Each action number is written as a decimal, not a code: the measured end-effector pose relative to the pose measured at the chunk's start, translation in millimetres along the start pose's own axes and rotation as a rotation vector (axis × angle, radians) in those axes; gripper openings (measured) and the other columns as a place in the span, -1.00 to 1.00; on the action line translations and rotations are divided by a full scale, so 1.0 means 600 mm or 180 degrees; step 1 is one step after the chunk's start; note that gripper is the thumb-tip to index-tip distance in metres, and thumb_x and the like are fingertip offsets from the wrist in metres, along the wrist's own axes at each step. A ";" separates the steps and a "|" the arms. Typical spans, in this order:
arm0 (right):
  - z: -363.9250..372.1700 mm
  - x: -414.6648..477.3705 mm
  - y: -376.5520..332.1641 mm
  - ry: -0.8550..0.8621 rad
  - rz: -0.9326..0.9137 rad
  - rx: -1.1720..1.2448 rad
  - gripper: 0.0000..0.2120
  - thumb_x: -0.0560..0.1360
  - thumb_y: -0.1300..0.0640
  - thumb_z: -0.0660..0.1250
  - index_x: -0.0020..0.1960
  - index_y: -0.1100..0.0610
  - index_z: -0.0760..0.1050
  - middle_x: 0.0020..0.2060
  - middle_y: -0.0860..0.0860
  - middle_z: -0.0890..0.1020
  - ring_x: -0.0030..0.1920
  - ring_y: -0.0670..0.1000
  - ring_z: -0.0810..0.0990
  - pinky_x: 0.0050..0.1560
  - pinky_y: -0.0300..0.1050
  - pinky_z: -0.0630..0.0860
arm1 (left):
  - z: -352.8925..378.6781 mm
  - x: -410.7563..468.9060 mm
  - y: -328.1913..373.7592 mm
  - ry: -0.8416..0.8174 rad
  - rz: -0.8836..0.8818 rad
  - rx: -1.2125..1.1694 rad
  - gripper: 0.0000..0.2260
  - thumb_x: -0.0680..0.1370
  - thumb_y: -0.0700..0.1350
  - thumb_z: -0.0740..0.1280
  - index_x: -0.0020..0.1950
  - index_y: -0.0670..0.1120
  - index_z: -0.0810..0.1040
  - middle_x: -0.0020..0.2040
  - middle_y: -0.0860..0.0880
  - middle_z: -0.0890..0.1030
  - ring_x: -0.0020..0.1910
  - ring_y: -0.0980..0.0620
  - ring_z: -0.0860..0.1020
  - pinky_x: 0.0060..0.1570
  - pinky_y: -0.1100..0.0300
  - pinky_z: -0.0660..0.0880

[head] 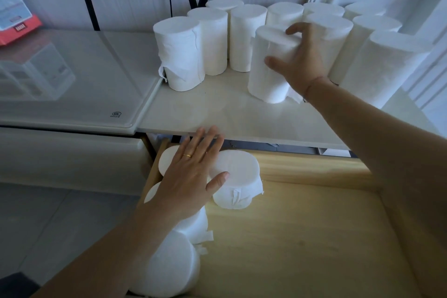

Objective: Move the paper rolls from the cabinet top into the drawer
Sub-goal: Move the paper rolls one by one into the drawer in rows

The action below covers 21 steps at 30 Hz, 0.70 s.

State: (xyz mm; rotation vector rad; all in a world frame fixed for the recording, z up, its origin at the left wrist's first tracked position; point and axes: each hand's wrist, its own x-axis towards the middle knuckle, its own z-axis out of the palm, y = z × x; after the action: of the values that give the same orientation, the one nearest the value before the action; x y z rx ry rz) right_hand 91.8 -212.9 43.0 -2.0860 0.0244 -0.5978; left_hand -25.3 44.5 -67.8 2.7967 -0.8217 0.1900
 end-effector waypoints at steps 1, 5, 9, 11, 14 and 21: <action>-0.011 -0.025 -0.007 -0.0120 -0.0103 0.0127 -0.49 0.32 0.10 0.49 0.14 -0.03 0.28 0.11 0.04 0.44 -0.02 0.00 0.48 -0.13 -0.17 0.49 | 0.000 0.000 0.001 -0.0004 -0.0002 0.0029 -0.38 0.55 0.26 -0.12 0.53 0.01 -0.16 0.54 0.05 -0.19 0.49 0.10 -0.28 0.47 0.03 -0.19; -0.078 -0.129 -0.027 -0.0554 -0.0420 0.0401 -0.46 0.32 0.19 0.52 0.11 0.01 0.25 -0.04 -0.03 0.49 -0.24 -0.20 0.50 -0.30 -0.36 0.47 | -0.004 -0.001 0.005 0.0007 0.0001 0.0016 -0.36 0.53 0.26 -0.13 0.53 -0.02 -0.13 0.54 0.04 -0.15 0.49 0.11 -0.27 0.46 0.08 -0.24; -0.146 -0.214 -0.039 -0.0897 -0.0494 0.0428 -0.42 0.26 0.19 0.55 0.08 -0.04 0.25 -0.04 -0.15 0.48 -0.24 -0.17 0.52 -0.36 -0.30 0.48 | -0.005 -0.007 0.010 -0.0036 0.0054 -0.0058 -0.36 0.52 0.27 -0.15 0.53 0.00 -0.14 0.54 0.07 -0.18 0.48 0.14 -0.28 0.46 0.10 -0.26; -0.171 -0.252 -0.040 -0.1079 -0.0513 0.0334 -0.42 0.22 0.14 0.55 0.05 -0.12 0.26 -0.05 -0.29 0.48 -0.22 -0.13 0.56 -0.36 -0.30 0.49 | -0.004 -0.012 0.015 -0.0096 0.0127 -0.0093 -0.38 0.53 0.28 -0.16 0.52 0.03 -0.13 0.53 0.10 -0.20 0.47 0.18 -0.30 0.44 0.15 -0.28; -0.184 -0.307 -0.019 -0.1304 -0.0219 0.0189 -0.42 0.18 0.02 0.55 0.03 -0.21 0.29 -0.05 -0.26 0.50 -0.20 -0.05 0.58 -0.31 -0.18 0.55 | -0.001 -0.018 0.020 -0.0253 0.0147 -0.0166 -0.39 0.54 0.30 -0.16 0.51 0.05 -0.15 0.51 0.14 -0.24 0.45 0.23 -0.32 0.39 0.27 -0.34; -0.120 -0.381 0.070 -0.1843 0.0066 -0.0435 -0.45 0.20 0.18 0.57 -0.03 -0.12 0.30 0.06 -0.05 0.42 0.02 -0.01 0.43 -0.09 -0.30 0.41 | -0.004 -0.018 0.023 -0.0540 0.0056 -0.0163 -0.35 0.49 0.30 -0.18 0.52 0.05 -0.15 0.53 0.13 -0.17 0.46 0.23 -0.24 0.41 0.24 -0.29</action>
State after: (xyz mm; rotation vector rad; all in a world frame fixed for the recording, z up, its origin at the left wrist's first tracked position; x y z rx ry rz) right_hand -131.2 -237.6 -50.6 -2.3168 -0.2499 0.0382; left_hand -42.2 39.4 -65.3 2.7869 -0.8755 -0.0659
